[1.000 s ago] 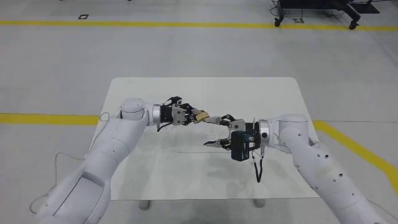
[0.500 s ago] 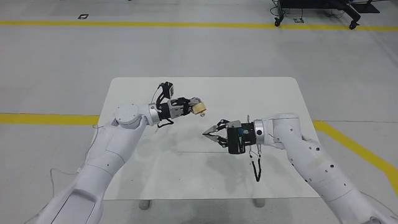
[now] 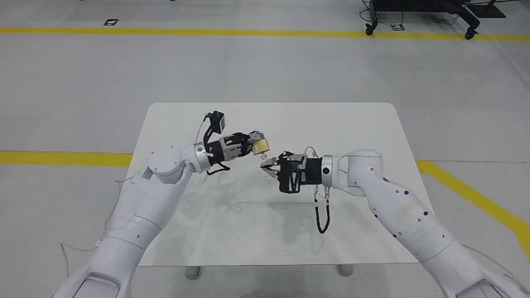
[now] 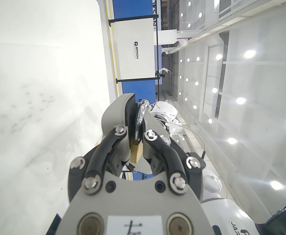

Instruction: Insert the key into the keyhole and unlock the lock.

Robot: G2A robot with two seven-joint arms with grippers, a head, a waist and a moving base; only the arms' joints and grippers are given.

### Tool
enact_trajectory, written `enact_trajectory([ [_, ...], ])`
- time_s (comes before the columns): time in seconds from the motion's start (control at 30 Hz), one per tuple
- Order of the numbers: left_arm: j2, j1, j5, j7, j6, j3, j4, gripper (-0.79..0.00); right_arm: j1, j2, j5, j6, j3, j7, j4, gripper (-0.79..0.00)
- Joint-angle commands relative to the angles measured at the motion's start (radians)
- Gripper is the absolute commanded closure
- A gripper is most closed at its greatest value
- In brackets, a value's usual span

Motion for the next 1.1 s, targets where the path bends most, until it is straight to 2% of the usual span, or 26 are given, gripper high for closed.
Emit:
enact_trajectory([
  [0.0, 0.001, 0.007, 0.006, 0.006, 0.004, -0.003, -0.011, 0.000, -0.001, -0.004, 0.010, 0.035, -0.003, 0.000, 0.006, 0.000],
  [0.2, 0.004, 0.017, 0.019, 0.008, 0.011, -0.007, -0.030, 0.000, 0.006, -0.011, 0.032, 0.071, -0.003, 0.006, 0.033, 0.000],
  [0.33, 0.004, 0.022, 0.005, 0.028, 0.023, -0.019, -0.028, 0.000, 0.004, -0.007, -0.013, 0.055, -0.004, -0.069, 0.010, -0.009],
  [0.4, 0.004, 0.026, -0.017, 0.045, 0.035, -0.027, -0.027, 0.000, -0.006, 0.001, -0.106, 0.076, -0.004, -0.092, -0.018, -0.256],
  [0.47, 0.003, 0.027, -0.028, 0.055, 0.045, -0.032, -0.025, 0.000, -0.031, 0.009, -0.175, 0.126, 0.005, -0.099, -0.045, -0.286],
  [0.6, 0.002, 0.025, -0.033, 0.062, 0.061, -0.031, -0.024, 0.000, -0.106, 0.023, -0.278, 0.247, 0.037, -0.045, -0.129, -0.268],
  [0.67, 0.001, 0.024, -0.032, 0.064, 0.064, -0.028, -0.024, 0.000, -0.141, 0.028, -0.306, 0.298, 0.055, -0.014, -0.165, -0.225],
  [0.73, 0.000, 0.023, -0.031, 0.064, 0.068, -0.027, -0.023, 0.000, -0.170, 0.031, -0.325, 0.338, 0.071, 0.030, -0.190, -0.228],
  [0.8, -0.001, 0.023, -0.031, 0.066, 0.069, -0.027, -0.022, 0.000, -0.186, 0.032, -0.352, 0.352, 0.075, 0.093, -0.224, -0.222],
  [0.97, -0.002, 0.024, -0.033, 0.077, 0.072, -0.028, -0.021, 0.000, -0.209, 0.028, -0.397, 0.381, 0.053, 0.139, -0.271, -0.203],
  [1.07, -0.003, 0.024, -0.030, 0.080, 0.075, -0.026, -0.021, 0.000, -0.206, 0.021, -0.421, 0.387, 0.029, 0.192, -0.277, -0.252],
])
